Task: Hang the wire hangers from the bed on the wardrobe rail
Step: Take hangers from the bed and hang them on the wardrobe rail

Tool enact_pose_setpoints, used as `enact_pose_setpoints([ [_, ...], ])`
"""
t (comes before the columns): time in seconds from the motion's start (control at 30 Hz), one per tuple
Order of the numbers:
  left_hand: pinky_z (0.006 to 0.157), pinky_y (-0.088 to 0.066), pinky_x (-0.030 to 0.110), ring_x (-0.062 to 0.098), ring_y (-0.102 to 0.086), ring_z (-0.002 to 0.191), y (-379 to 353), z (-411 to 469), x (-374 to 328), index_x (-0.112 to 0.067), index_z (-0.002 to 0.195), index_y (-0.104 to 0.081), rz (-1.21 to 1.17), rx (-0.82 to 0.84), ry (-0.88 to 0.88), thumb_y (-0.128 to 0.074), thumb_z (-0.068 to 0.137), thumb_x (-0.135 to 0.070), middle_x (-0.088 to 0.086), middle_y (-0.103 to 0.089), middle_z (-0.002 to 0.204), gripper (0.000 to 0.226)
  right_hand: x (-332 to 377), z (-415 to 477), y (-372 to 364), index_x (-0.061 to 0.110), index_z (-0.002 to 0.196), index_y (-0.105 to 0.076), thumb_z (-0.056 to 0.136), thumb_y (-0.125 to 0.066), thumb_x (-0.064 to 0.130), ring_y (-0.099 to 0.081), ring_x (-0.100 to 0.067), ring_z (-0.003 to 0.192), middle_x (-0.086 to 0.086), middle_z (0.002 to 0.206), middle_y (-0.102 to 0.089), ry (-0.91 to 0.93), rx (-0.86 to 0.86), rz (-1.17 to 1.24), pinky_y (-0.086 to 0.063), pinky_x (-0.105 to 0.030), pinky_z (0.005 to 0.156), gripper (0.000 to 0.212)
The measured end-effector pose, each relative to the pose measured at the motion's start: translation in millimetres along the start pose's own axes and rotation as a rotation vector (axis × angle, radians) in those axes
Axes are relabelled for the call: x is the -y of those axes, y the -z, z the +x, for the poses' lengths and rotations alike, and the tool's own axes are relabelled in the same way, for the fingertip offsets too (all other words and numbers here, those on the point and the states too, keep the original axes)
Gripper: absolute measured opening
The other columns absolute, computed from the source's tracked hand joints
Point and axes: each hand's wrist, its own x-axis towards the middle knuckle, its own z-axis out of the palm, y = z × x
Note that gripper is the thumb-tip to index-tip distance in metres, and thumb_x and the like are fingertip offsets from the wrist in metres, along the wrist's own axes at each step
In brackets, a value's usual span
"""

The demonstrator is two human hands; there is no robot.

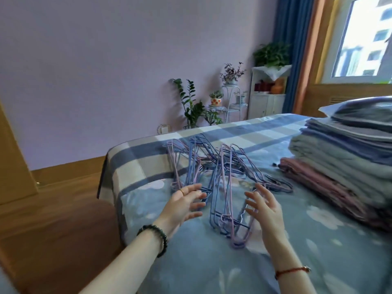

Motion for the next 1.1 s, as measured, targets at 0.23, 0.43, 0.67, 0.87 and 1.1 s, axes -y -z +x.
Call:
enact_pose_setpoints([
  [0.23, 0.055, -0.052, 0.012, 0.009, -0.057, 0.079, -43, 28, 53, 0.000, 0.124, -0.049, 0.031, 0.067, 0.029, -0.049, 0.091, 0.001, 0.001, -0.061, 0.094, 0.034, -35, 19, 14, -0.004, 0.121, -0.050, 0.081, -0.052, -0.012, -0.052, -0.019, 0.090, -0.013, 0.101, -0.057, 0.026, -0.150, -0.260, -0.042, -0.026, 0.080, 0.041],
  [0.43, 0.068, -0.053, 0.015, 0.013, -0.056, 0.100, -56, 42, 62, -0.001, 0.133, -0.043, 0.368, 0.064, -0.044, -0.053, 0.089, -0.003, 0.011, -0.056, 0.126, 0.045, -47, 24, 16, 0.001, 0.119, -0.055, 0.074, -0.050, -0.012, -0.057, -0.019, 0.066, 0.002, 0.072, -0.060, 0.005, -0.180, -0.362, -0.050, -0.027, 0.070, 0.047],
  [0.67, 0.092, -0.046, 0.024, 0.014, -0.056, 0.105, -62, 47, 60, -0.002, 0.134, -0.044, 0.461, 0.068, -0.044, -0.056, 0.088, -0.008, 0.013, -0.058, 0.125, 0.048, -39, 21, 6, 0.007, 0.119, -0.057, 0.080, -0.054, -0.005, -0.058, -0.024, 0.080, -0.019, 0.096, -0.062, 0.166, -0.204, -0.287, -0.048, -0.027, 0.073, 0.041],
  [0.87, 0.051, -0.047, 0.008, 0.003, -0.054, 0.073, -60, 46, 51, 0.001, 0.127, -0.048, 0.236, 0.071, 0.002, -0.056, 0.089, -0.005, 0.010, -0.063, 0.095, 0.040, -23, 12, -4, 0.008, 0.127, -0.050, 0.084, -0.055, -0.006, -0.055, -0.015, 0.080, -0.015, 0.103, -0.060, 0.260, -0.147, -0.139, -0.043, -0.001, 0.066, 0.046],
  [1.1, 0.070, -0.051, 0.014, -0.002, -0.056, 0.067, -31, 30, 7, -0.015, 0.100, -0.063, 0.010, -0.021, -0.150, -0.051, 0.091, -0.008, -0.007, -0.064, 0.077, 0.016, 5, -7, -26, 0.027, 0.111, -0.050, 0.083, -0.055, -0.010, -0.059, 0.010, 0.064, 0.003, 0.088, -0.063, 0.329, 0.017, 0.041, -0.047, -0.006, 0.062, 0.047],
])
